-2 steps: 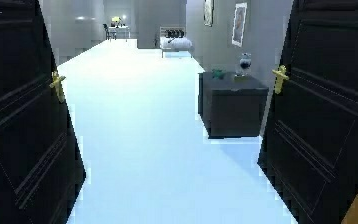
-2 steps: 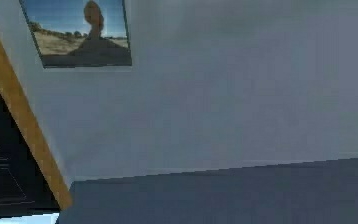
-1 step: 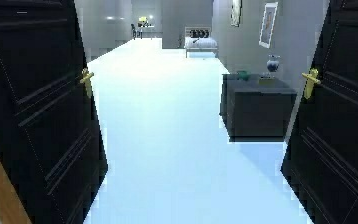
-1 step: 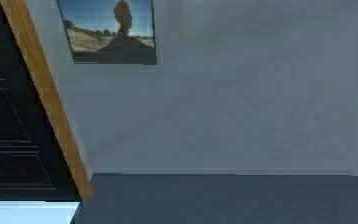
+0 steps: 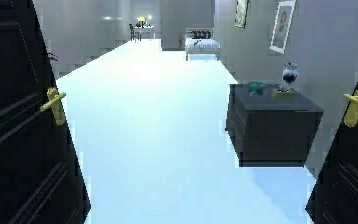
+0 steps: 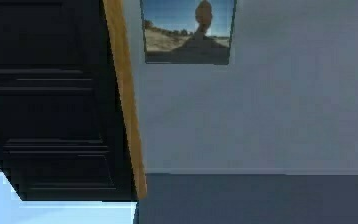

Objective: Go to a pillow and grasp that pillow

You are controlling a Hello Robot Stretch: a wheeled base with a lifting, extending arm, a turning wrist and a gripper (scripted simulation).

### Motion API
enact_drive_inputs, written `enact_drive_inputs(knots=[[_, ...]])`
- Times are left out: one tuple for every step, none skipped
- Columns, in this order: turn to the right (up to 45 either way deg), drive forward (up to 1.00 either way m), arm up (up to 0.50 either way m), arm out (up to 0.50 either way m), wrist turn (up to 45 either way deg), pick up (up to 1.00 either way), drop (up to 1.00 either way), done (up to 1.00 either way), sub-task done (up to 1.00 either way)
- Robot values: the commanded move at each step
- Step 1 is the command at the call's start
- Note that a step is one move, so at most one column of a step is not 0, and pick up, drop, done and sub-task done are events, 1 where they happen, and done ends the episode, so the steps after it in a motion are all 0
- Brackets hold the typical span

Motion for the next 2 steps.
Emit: enact_drive_inputs(knots=[[-6.0, 0.00, 0.00, 0.00, 0.0, 0.00, 0.00, 0.00, 0.00], [0.0, 1.00, 0.00, 0.00, 0.0, 0.00, 0.00, 0.00, 0.00]])
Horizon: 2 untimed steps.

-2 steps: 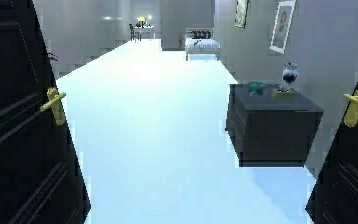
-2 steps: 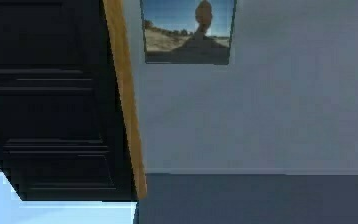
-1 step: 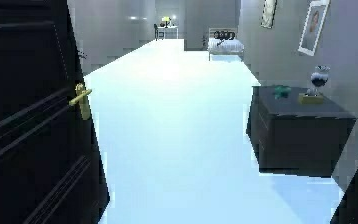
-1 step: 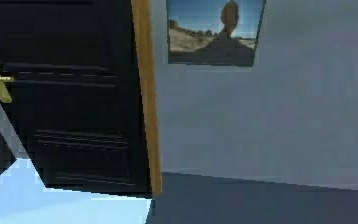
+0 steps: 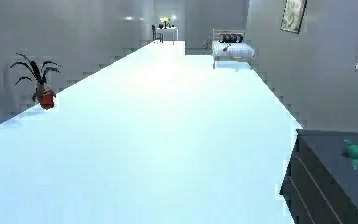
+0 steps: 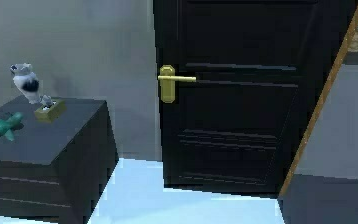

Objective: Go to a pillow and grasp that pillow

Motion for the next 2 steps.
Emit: enact_drive_inputs(knots=[[0.0, 0.45, 0.00, 0.00, 0.0, 0.00, 0.00, 0.00, 0.00], [3.0, 0.00, 0.00, 0.00, 0.0, 0.00, 0.00, 0.00, 0.00]])
